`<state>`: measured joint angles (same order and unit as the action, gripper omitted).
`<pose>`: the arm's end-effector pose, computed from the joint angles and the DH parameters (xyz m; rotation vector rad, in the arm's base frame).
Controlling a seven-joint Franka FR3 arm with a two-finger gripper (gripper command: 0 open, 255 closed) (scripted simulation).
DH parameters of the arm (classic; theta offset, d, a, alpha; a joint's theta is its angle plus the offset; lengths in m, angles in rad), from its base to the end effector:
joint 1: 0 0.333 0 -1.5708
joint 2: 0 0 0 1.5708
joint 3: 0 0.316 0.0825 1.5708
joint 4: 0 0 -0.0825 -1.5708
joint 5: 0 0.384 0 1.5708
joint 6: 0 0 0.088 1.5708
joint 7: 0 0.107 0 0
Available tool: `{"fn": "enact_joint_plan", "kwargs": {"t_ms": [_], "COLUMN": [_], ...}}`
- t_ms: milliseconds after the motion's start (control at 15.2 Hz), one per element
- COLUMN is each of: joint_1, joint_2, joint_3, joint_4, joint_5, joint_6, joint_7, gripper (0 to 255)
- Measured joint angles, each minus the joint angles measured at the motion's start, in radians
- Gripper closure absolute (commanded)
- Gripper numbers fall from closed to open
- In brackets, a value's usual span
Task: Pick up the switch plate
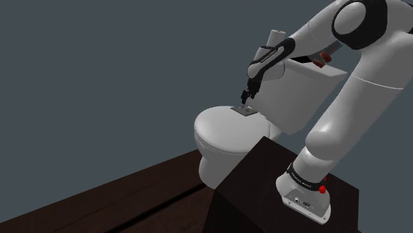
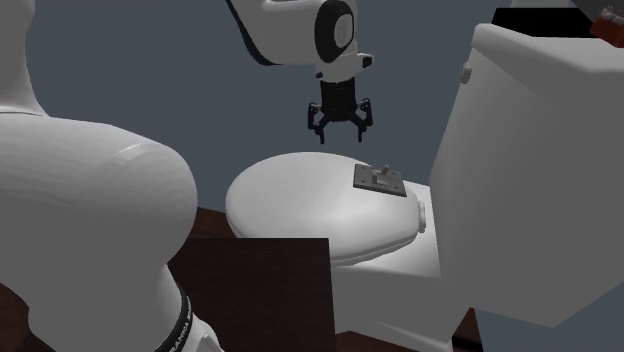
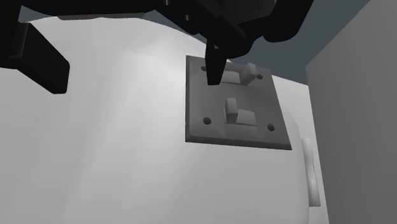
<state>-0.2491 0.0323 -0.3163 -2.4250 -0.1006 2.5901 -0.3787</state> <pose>0.4237 -0.2668 0.3071 3.0129 -0.1564 0.1332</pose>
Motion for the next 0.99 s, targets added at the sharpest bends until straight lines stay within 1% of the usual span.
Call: {"fn": "enact_joint_plan", "kwargs": {"t_ms": [198,594,792,990], "joint_1": [-0.023,-0.110,-0.139,-0.147], "joint_2": [0.110,0.328,0.397,0.431], "joint_3": [-0.007,0.013,0.030,0.042], "joint_4": [0.074,0.221,0.265,0.272], "joint_5": [0.051,0.155,0.183,0.195], "joint_6": [0.042,0.127,0.154,0.182], "joint_7": [-0.052,-0.161,-0.185,-0.189], "gripper": [0,0,0,0]}}
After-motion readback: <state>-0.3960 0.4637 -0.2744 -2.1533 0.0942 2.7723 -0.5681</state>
